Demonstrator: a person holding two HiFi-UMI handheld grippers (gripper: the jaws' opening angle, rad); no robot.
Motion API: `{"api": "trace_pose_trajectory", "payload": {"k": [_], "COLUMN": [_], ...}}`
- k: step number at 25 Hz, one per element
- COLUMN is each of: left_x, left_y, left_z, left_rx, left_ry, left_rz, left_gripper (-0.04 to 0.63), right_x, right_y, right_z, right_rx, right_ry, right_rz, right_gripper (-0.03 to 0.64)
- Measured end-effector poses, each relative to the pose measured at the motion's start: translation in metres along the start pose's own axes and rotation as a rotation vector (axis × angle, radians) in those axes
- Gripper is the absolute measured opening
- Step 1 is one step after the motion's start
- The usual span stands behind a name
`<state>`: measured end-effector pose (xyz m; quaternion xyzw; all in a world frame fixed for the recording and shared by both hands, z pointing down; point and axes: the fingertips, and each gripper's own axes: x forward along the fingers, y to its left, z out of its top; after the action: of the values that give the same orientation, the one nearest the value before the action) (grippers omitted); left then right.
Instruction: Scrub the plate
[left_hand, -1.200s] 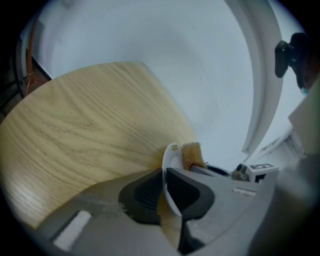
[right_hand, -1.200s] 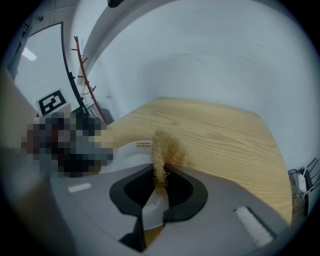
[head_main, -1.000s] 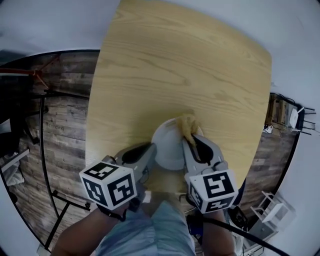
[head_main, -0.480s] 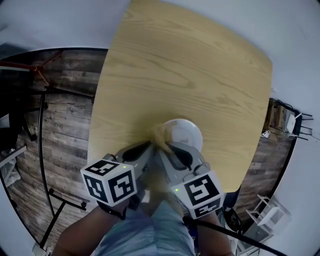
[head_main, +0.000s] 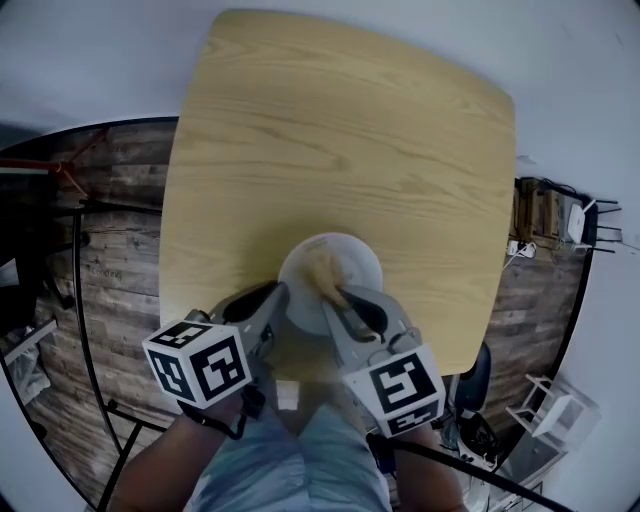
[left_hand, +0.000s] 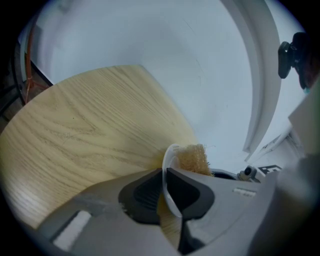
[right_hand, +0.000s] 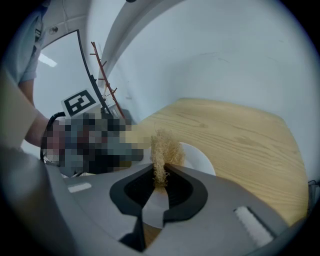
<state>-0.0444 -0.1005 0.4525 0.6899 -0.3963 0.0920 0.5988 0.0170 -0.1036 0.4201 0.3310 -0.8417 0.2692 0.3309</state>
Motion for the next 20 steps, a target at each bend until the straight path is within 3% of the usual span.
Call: {"api": "trace_pose_trajectory", "payload": {"k": [3, 9, 20], "left_x": [0.000, -0.001, 0.002], "left_y": [0.000, 0.000, 0.003], "left_z": [0.000, -0.001, 0.005], "left_rx": [0.004, 0.010, 0.004], "left_ry": [0.003, 0.002, -0.042], "left_rz": [0.007, 0.016, 0.039], "left_gripper": [0.051, 0.051, 0.051], "right_x": [-0.011, -0.022, -0.018], "right_y": [-0.017, -0.046, -0.044], "right_z": [-0.004, -0.016, -0.027], "right_rx": [-0.025, -0.184, -0.100], "right_ry": [-0.009, 0.058, 0.084], "right_rz": [-0.065, -0.213, -0.162], "right_gripper": [0.049, 0.049, 0.049]}}
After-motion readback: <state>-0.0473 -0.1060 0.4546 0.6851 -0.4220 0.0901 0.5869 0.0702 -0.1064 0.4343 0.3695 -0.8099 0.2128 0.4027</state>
